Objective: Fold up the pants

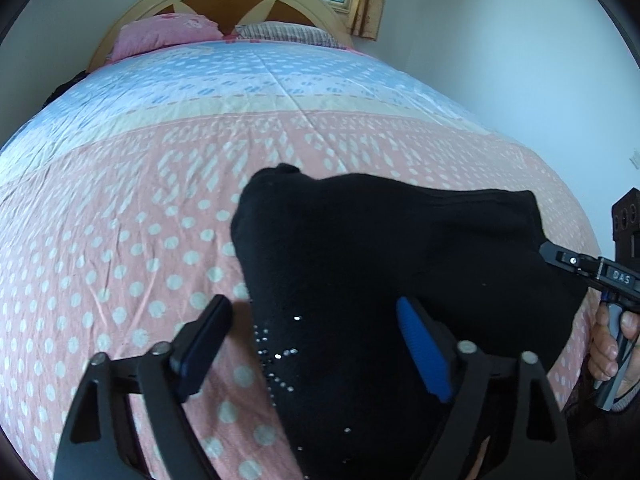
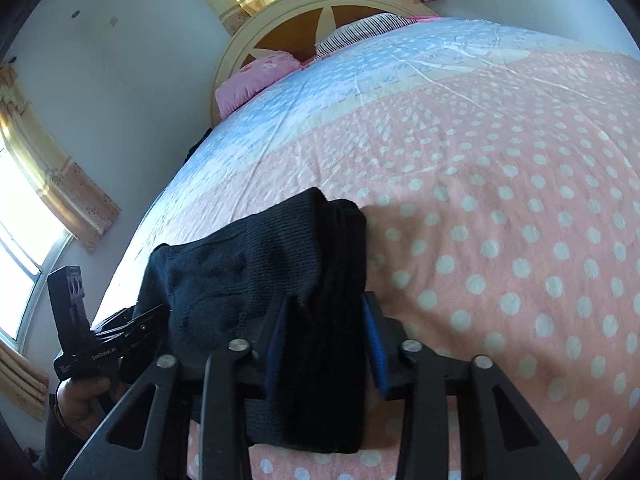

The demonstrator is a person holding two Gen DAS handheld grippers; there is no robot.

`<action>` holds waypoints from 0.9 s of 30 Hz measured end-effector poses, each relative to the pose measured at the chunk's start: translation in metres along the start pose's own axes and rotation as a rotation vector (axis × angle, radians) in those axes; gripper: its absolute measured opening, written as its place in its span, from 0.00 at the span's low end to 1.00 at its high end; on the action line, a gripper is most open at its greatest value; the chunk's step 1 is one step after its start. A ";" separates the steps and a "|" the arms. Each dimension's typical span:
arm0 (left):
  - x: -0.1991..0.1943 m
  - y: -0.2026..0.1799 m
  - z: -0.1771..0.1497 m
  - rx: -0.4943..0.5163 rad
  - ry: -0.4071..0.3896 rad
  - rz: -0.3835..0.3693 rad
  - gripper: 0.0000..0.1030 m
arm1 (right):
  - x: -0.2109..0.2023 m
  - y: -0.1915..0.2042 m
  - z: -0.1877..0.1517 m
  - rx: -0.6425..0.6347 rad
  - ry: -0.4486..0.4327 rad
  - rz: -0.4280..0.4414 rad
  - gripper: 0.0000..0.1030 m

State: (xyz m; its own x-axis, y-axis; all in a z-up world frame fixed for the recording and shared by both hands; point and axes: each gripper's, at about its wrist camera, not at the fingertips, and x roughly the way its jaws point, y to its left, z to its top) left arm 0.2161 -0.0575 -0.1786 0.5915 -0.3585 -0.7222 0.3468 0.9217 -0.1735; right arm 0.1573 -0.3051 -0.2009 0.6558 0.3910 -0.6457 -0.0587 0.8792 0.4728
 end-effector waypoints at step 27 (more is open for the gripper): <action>-0.084 0.014 0.004 0.036 -0.125 0.056 0.22 | -0.016 0.095 0.023 -0.202 -0.036 0.035 0.23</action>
State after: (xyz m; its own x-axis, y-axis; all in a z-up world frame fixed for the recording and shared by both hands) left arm 0.1743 -0.0151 -0.1175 0.6959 -0.3246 -0.6406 0.3356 0.9356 -0.1095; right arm 0.1585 -0.2336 -0.1318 0.6770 0.4155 -0.6075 -0.2295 0.9034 0.3622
